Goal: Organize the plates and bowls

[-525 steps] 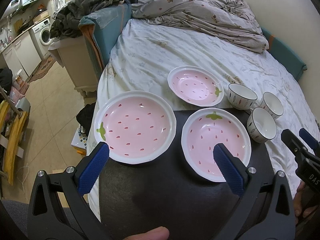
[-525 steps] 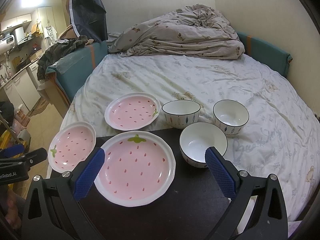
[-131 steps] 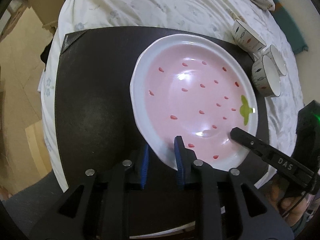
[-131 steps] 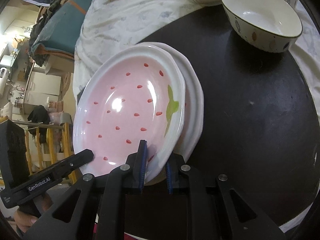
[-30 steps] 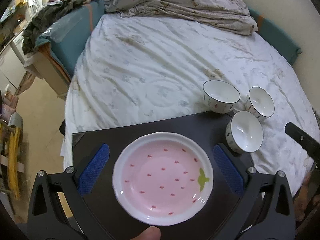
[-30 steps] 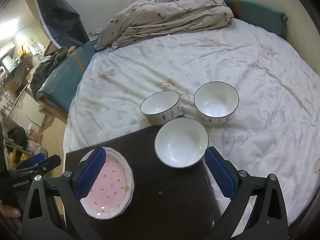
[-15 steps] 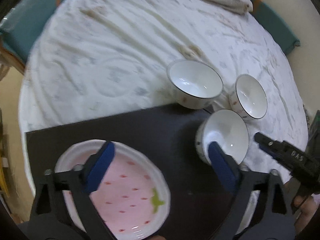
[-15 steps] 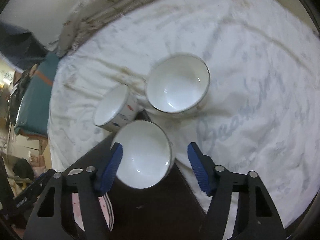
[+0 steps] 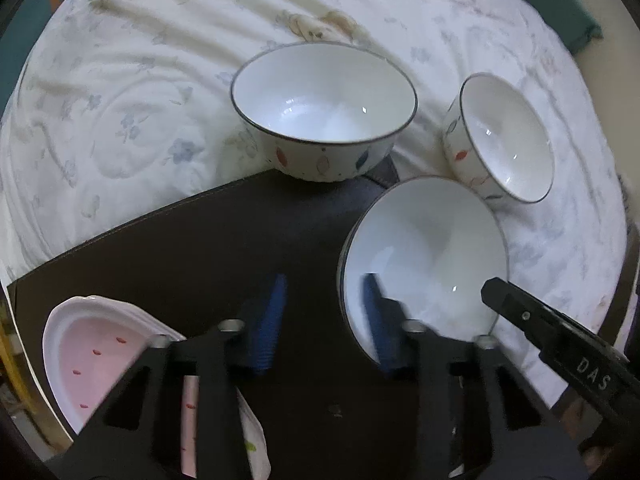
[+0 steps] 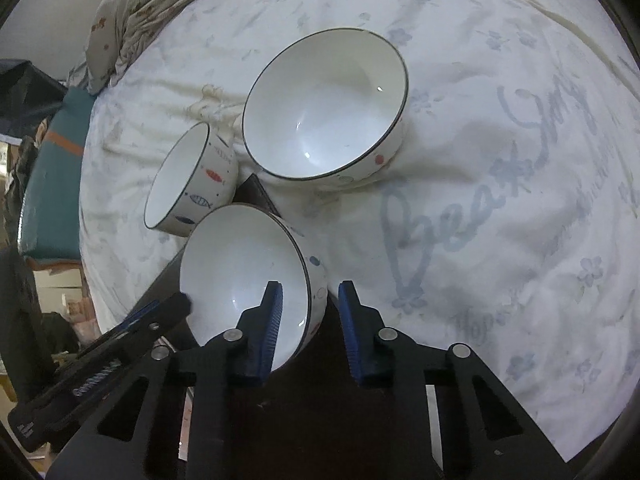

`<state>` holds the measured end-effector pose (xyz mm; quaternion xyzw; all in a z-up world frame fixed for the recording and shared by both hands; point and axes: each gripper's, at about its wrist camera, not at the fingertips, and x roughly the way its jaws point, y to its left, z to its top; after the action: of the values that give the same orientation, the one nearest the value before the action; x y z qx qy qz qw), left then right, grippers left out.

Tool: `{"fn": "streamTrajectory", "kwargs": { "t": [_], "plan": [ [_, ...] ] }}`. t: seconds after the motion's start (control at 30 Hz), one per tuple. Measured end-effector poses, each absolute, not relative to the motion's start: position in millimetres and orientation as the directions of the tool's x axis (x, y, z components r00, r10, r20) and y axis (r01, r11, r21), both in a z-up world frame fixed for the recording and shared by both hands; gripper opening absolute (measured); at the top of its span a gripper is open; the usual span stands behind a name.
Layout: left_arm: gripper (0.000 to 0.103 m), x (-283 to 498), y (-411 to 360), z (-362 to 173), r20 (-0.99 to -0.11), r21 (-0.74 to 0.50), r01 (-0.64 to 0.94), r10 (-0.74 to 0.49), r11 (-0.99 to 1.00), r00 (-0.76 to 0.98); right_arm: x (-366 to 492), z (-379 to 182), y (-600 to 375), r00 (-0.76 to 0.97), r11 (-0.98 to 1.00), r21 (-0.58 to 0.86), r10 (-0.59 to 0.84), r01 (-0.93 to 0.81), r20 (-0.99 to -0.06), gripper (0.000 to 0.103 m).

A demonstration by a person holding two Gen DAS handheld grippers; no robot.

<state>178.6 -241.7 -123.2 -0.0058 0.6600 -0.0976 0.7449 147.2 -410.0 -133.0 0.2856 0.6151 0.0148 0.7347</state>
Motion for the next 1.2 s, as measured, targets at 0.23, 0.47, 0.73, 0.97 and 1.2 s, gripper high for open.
{"fn": "streamTrajectory", "kwargs": {
  "t": [0.23,0.47,0.73,0.97,1.2],
  "plan": [
    [0.011,177,-245,-133,-0.982,-0.163,0.108,-0.172,0.981,0.081,146,-144,-403,0.202,0.854,0.417,0.37,0.311,-0.907,0.014],
    [0.011,178,-251,-141,-0.988,-0.138,0.105,-0.144,0.985,0.049,147,-144,-400,0.194,0.861,0.407,0.362,0.305,-0.912,0.012],
    [0.007,177,-258,-137,-0.99,-0.118,0.121,-0.126,0.986,0.057,147,-144,-397,0.194,0.867,0.399,0.354,0.298,-0.915,0.012],
    [0.008,171,-256,-124,-0.992,-0.096,0.116,-0.105,0.989,0.074,145,-141,-393,0.194,0.871,0.402,0.359,0.281,-0.913,0.011],
    [0.01,160,-249,-101,-0.989,-0.081,0.126,-0.095,0.989,0.114,143,-133,-387,0.211,0.871,0.418,0.372,0.256,-0.904,0.011]
  ]
}}
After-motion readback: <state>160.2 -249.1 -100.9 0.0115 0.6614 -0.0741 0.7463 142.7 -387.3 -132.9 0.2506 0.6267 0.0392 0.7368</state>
